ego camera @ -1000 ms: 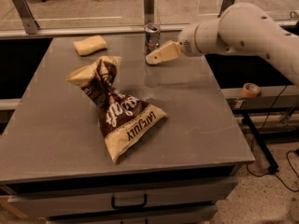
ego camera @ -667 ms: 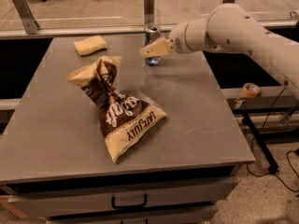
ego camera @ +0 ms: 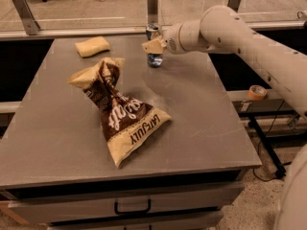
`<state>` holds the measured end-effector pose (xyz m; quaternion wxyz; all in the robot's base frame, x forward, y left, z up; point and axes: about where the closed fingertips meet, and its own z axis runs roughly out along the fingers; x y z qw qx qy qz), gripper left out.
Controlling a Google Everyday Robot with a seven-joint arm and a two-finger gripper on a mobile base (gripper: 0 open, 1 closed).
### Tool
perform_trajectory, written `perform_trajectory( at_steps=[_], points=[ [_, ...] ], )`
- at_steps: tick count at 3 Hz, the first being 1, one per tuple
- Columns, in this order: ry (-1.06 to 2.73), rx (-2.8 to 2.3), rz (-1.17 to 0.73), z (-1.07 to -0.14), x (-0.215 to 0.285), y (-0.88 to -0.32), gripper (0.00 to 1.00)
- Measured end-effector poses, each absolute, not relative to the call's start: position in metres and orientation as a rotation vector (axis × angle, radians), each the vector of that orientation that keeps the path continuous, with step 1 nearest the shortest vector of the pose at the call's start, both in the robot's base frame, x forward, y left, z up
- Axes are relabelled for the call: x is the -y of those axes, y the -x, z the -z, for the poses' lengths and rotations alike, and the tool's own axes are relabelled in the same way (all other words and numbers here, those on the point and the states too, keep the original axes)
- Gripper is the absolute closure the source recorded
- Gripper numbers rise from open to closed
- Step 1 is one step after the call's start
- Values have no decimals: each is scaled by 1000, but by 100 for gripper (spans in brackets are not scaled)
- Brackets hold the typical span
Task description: Pick redbull can
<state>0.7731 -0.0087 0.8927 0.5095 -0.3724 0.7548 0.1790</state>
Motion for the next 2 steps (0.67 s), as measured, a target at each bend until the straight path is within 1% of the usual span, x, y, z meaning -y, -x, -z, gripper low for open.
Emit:
perform_trajectory(
  at_steps=[1, 2],
  points=[
    [891, -1674, -439, -960, 12, -764, 88],
    [908, -1646, -436, -966, 8, -762, 100]
  ],
)
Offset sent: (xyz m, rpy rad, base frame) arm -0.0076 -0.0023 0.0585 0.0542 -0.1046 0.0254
